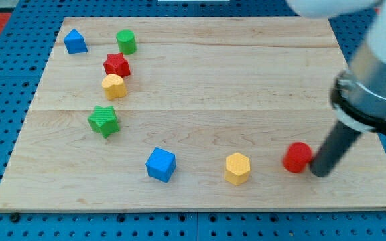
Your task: Push the red circle right to the green circle
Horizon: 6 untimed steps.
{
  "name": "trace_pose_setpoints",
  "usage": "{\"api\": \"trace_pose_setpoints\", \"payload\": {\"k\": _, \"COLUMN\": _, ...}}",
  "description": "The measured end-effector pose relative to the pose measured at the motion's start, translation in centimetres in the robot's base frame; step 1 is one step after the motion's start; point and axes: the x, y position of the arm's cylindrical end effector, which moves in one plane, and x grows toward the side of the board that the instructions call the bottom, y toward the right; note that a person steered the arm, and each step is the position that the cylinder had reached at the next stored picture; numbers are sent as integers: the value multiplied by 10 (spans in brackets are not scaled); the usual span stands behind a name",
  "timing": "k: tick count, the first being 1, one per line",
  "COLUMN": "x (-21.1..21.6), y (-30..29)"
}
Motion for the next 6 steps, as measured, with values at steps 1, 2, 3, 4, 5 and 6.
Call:
{"api": "trace_pose_setpoints", "payload": {"k": 1, "x": -39, "y": -26}}
{"api": "trace_pose_setpoints", "payload": {"k": 2, "x": -27, "y": -30}}
{"api": "trace_pose_setpoints", "payload": {"k": 3, "x": -7, "y": -58}}
{"api": "trace_pose_setpoints", "payload": {"k": 4, "x": -42, "y": -86}}
{"api": "trace_pose_setpoints", "payload": {"k": 5, "x": -92, "y": -96}}
{"api": "trace_pose_setpoints", "payload": {"k": 6, "x": -147, "y": -129}}
